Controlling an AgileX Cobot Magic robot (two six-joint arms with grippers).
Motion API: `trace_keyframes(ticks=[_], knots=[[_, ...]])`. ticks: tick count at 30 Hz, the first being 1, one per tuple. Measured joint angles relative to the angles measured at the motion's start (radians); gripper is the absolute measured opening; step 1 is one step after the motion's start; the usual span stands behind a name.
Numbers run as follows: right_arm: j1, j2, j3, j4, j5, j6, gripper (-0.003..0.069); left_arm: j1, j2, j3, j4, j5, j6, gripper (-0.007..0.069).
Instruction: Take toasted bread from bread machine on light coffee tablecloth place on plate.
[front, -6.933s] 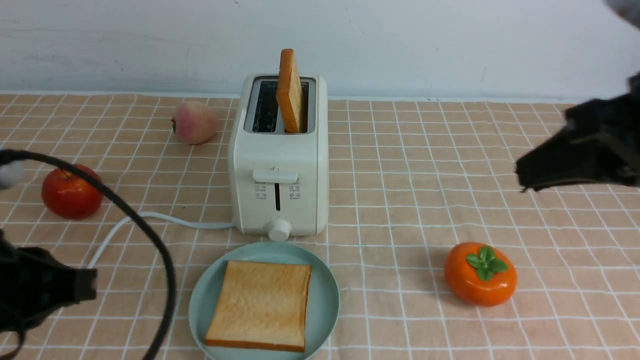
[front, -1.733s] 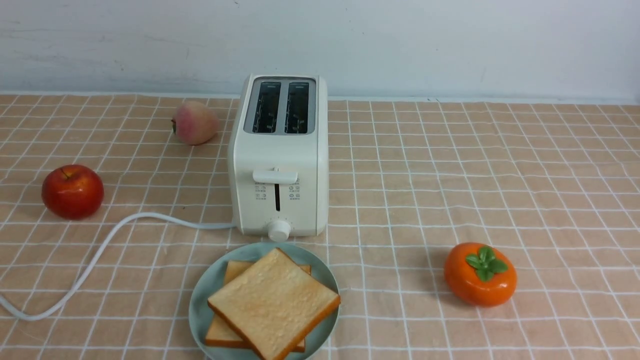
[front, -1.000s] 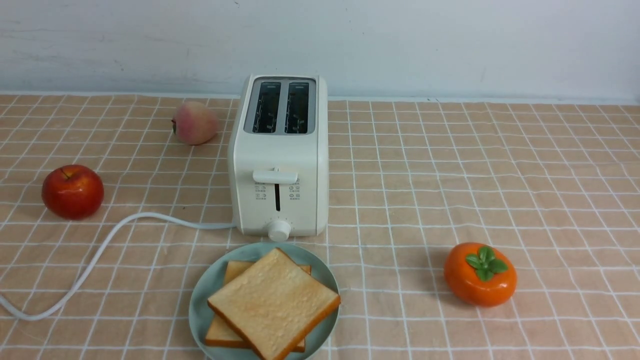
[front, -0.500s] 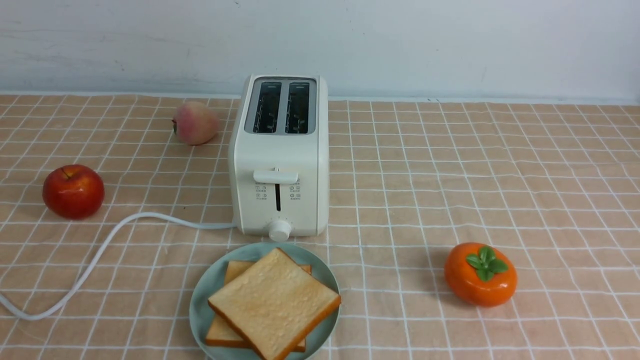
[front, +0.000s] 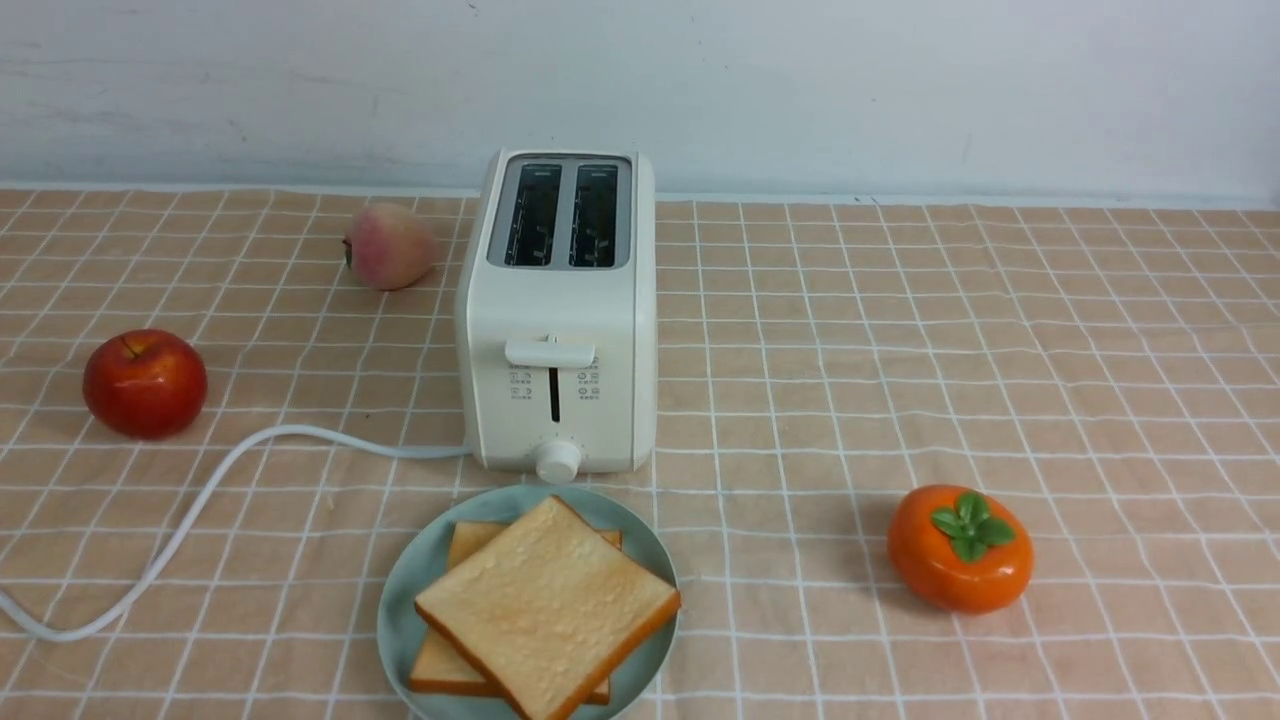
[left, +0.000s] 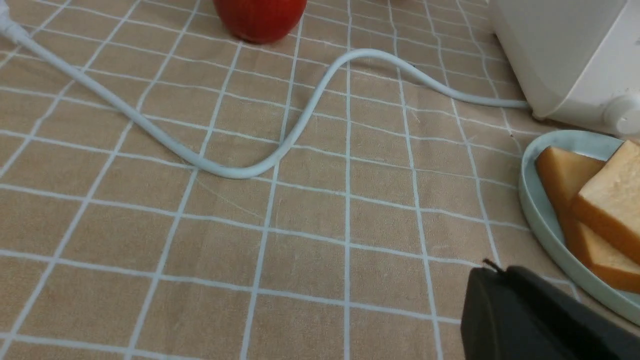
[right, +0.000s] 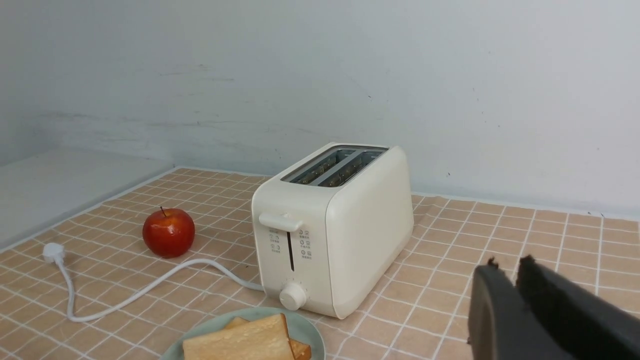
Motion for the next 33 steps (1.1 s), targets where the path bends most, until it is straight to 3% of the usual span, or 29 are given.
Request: trace_keyframes(ticks=[25,28,33], knots=[[0.000,0.000,0.000,0.006,-0.029,0.001,0.0106,0.000,0.000,0.000,0.000,0.002,0.000,-0.0006],[0.000,0.000,0.000,0.054,-0.084,-0.019,0.0108,0.000,0.000,0.000,0.000,0.002,0.000,-0.0003],[0.000,0.000,0.000,0.288,-0.150,-0.223,0.0113,0.000,0.000,0.000,0.000,0.002,0.000,-0.0001]])
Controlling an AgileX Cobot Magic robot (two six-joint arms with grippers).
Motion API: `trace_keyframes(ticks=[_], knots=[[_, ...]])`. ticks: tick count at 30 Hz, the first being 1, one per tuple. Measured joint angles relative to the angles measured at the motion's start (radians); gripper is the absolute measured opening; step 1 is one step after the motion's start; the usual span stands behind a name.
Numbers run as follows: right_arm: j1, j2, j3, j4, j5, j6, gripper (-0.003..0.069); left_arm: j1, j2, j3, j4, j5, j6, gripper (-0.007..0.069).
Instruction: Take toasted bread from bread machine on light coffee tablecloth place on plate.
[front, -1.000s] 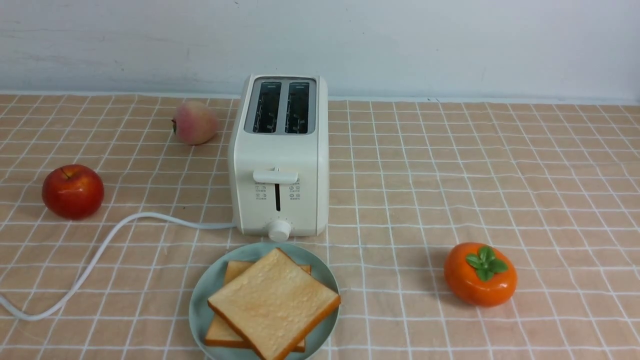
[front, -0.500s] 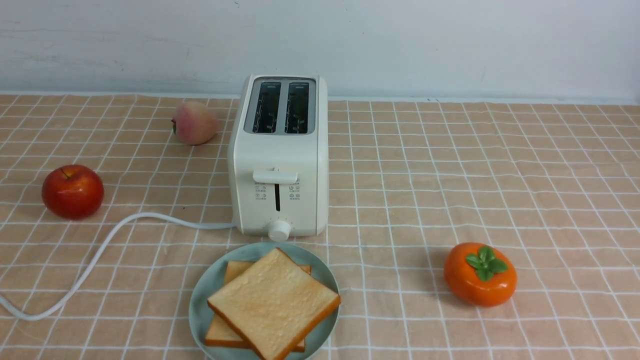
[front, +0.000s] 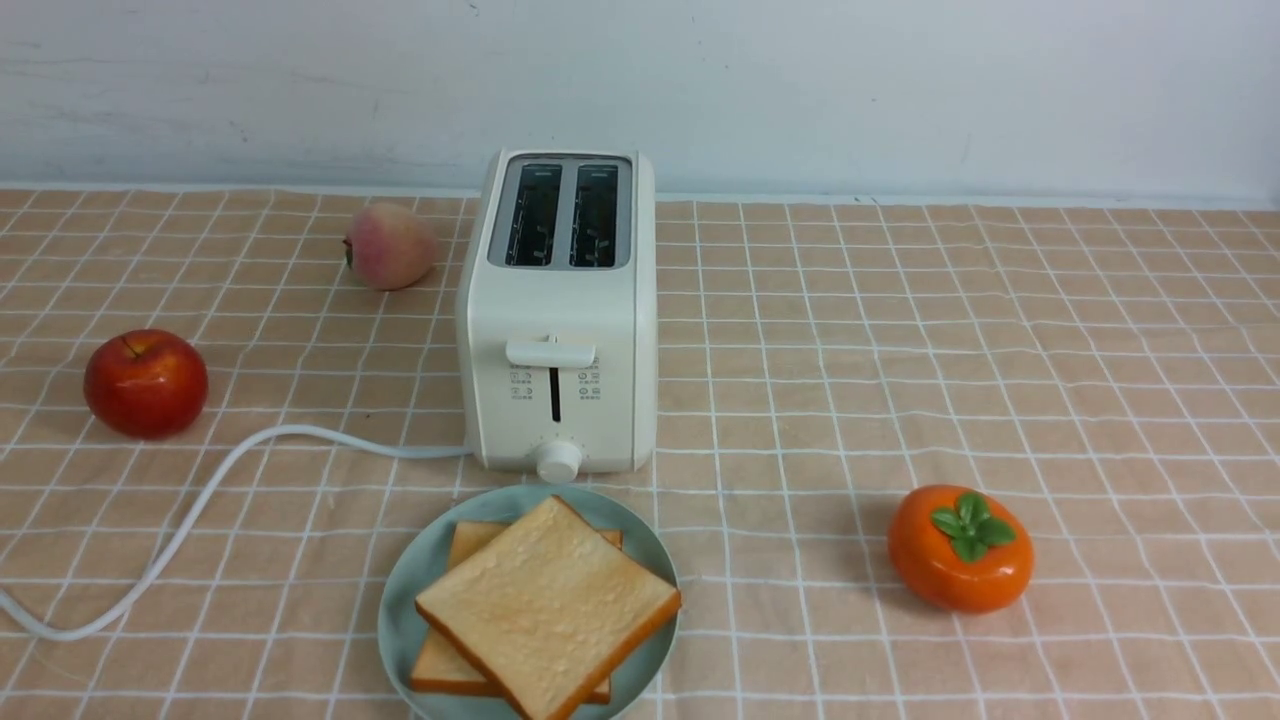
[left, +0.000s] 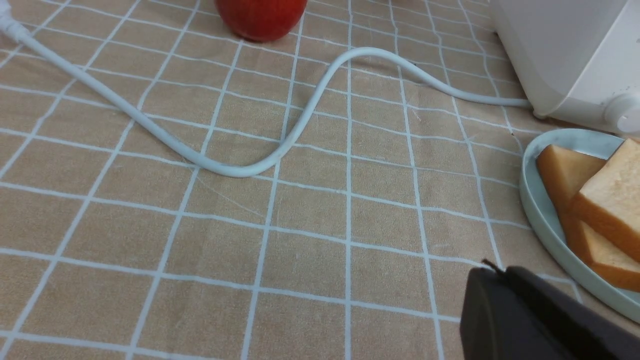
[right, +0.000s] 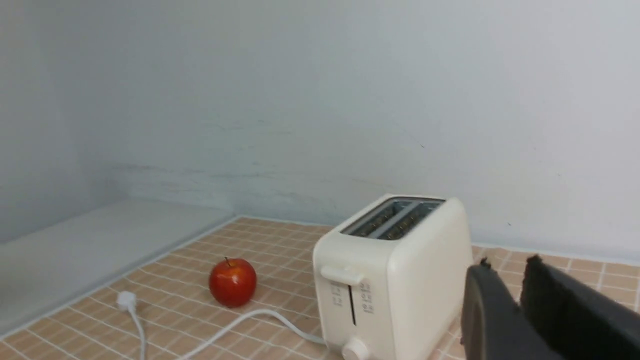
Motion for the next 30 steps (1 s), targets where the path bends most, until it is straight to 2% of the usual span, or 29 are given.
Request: trace_keyframes(ticks=[2,5,8,13,17,18,20,24,26,30], knots=[[0.000,0.000,0.000,0.157,-0.004,-0.142,0.0115,0.000,0.000,0.000,0.000,0.000,0.000,0.0000],[0.000,0.000,0.000,0.253,-0.004,-0.239,0.0119,0.000,0.000,0.000,0.000,0.000,0.000,0.0000],[0.000,0.000,0.000,0.289,0.012,-0.287,0.0125,0.000,0.000,0.000,0.000,0.000,0.000,0.0001],[-0.013,-0.010,0.004,0.298,0.097,-0.295,0.0128,0.000,0.000,0.000,0.000,0.000,0.000,0.0001],[-0.194,-0.071,0.076,0.308,0.181,-0.290,0.0132,0.000,0.000,0.000,0.000,0.000,0.000,0.0001],[-0.206,-0.078,0.082,0.308,0.185,-0.290,0.0133,0.000,0.000,0.000,0.000,0.000,0.000,0.0001],[-0.337,-0.114,0.154,0.306,0.220,-0.290,0.0135,0.000,0.000,0.000,0.000,0.000,0.000,0.0003],[-0.512,-0.198,0.325,0.290,0.271,-0.292,0.0141,0.000,0.000,0.000,0.000,0.000,0.000,0.0004],[-0.563,-0.214,0.344,0.280,0.359,-0.294,0.0143,0.000,0.000,0.000,0.001,0.002,0.000,0.0004],[-0.600,-0.221,0.343,0.255,0.366,-0.314,0.0146,0.000,0.000,0.000,0.001,0.004,0.000,0.0004]])
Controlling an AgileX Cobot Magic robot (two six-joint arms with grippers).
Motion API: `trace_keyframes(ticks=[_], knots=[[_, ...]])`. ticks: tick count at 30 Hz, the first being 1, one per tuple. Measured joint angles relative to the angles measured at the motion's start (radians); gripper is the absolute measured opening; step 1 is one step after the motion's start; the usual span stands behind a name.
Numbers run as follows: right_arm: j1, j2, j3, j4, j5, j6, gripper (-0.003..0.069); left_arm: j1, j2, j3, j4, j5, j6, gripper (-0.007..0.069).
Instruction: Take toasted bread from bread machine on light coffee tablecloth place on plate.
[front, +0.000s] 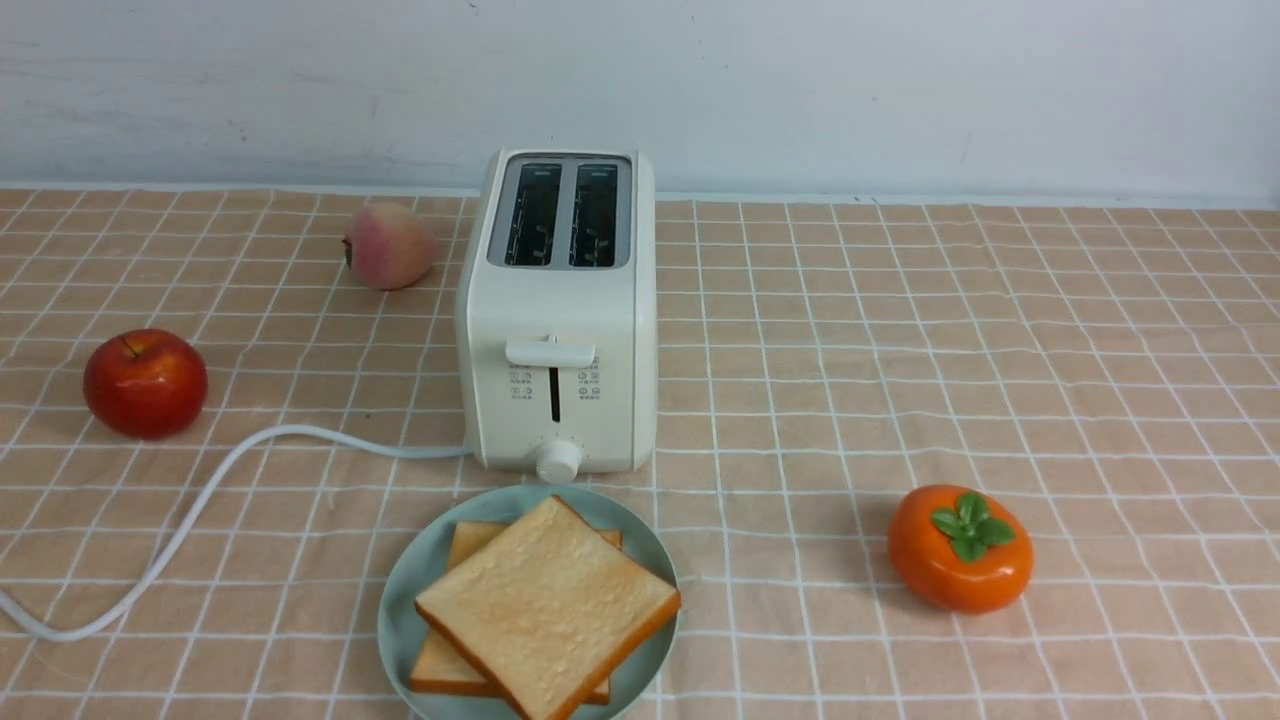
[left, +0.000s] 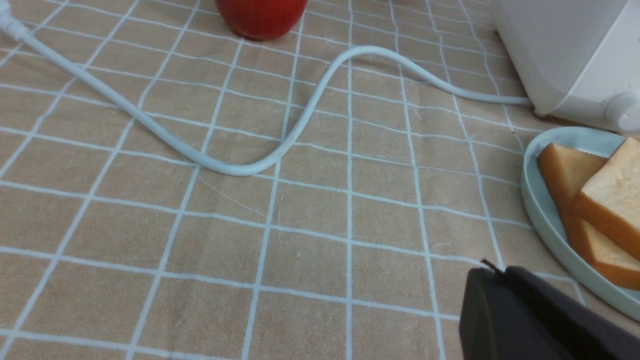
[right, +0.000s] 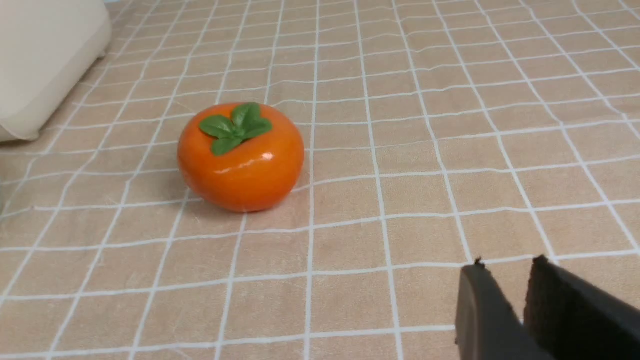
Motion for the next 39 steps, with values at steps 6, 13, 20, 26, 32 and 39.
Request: trace_keyframes(ticks=[6,13,20,26,32,39], knots=[[-0.007,0.000,-0.001,-0.007,0.002,-0.012,0.0155,0.000,0.000,0.000,0.000,0.001,0.000,0.0007],[-0.007,0.000,-0.001,-0.007,0.002,-0.012,0.0163,0.000,0.000,0.000,0.000,0.001,0.000,0.0011],[-0.007,0.000,-0.001,-0.007,0.002,-0.012,0.0170,0.000,0.000,0.000,0.000,0.001,0.000,0.0017],[-0.007,0.000,-0.001,-0.007,0.002,-0.012,0.0179,0.000,0.000,0.000,0.000,0.001,0.000,0.0020],[-0.007,0.000,-0.001,-0.007,0.002,-0.012,0.0188,0.000,0.000,0.000,0.000,0.001,0.000,0.0027],[-0.007,0.000,-0.001,-0.007,0.002,-0.012,0.0195,0.000,0.000,0.000,0.000,0.001,0.000,0.0029]])
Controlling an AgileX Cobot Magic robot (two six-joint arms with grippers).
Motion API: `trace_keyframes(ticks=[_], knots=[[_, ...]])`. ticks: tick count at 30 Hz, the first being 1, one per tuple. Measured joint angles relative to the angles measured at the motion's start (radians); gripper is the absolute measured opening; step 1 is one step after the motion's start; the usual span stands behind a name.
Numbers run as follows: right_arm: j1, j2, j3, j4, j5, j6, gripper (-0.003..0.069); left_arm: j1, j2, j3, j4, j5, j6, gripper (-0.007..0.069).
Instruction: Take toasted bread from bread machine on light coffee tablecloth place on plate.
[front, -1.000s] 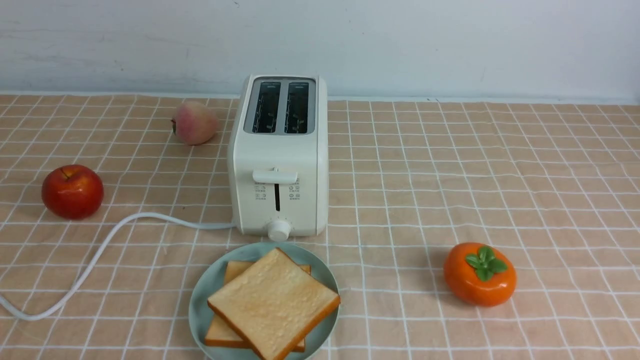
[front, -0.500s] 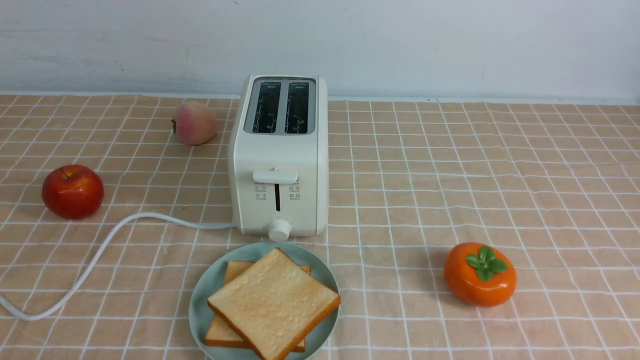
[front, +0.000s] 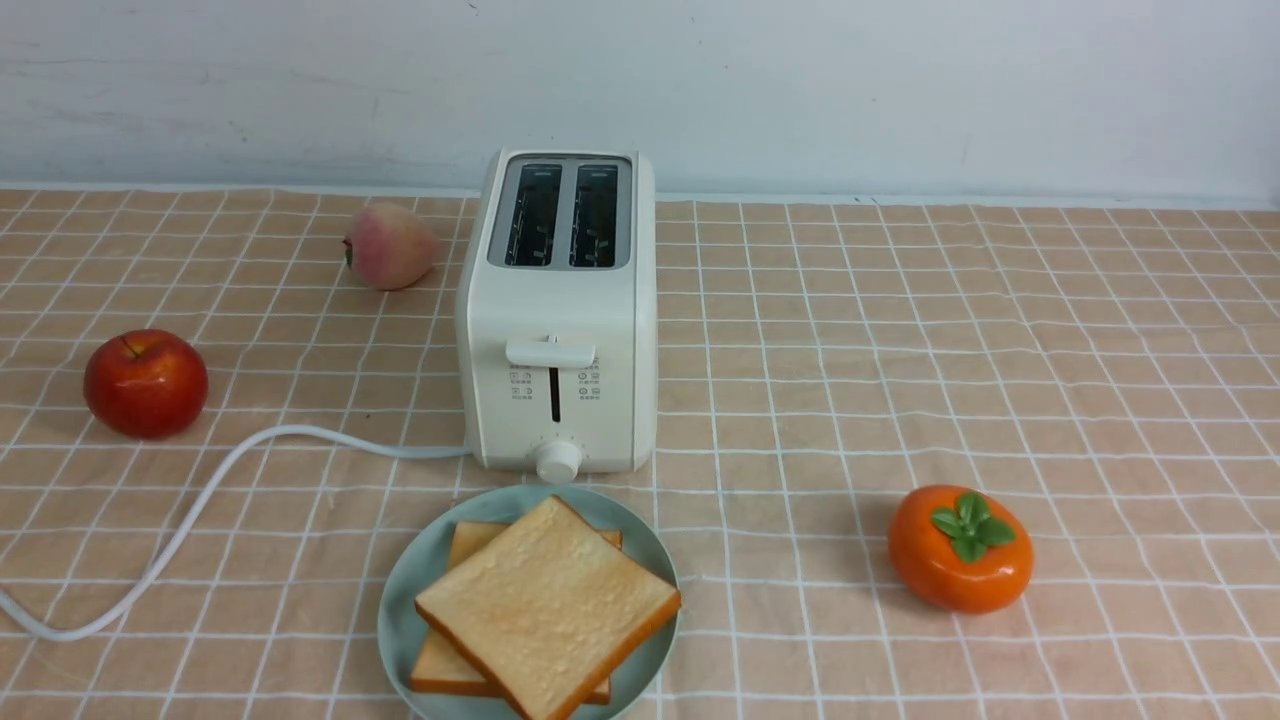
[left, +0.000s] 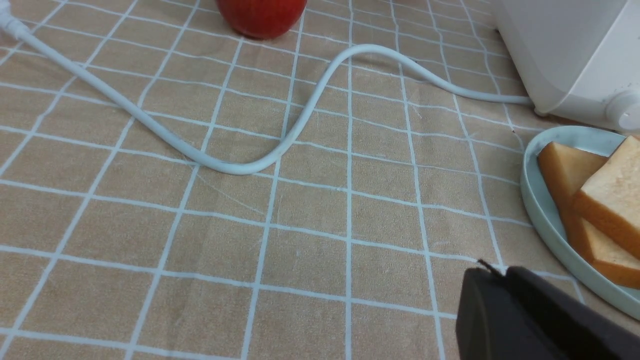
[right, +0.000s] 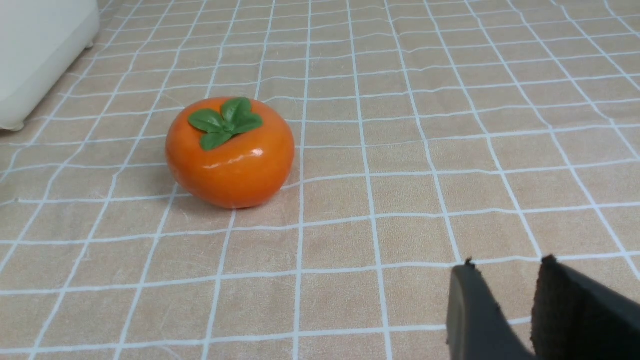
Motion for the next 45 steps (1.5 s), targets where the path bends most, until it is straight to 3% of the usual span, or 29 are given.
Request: trace_keyframes(ticks=[45], knots=[[0.000,0.000,0.000,0.000,0.000,-0.002,0.0239,0.000,0.000,0.000,0.000,0.000,0.000,0.0074]])
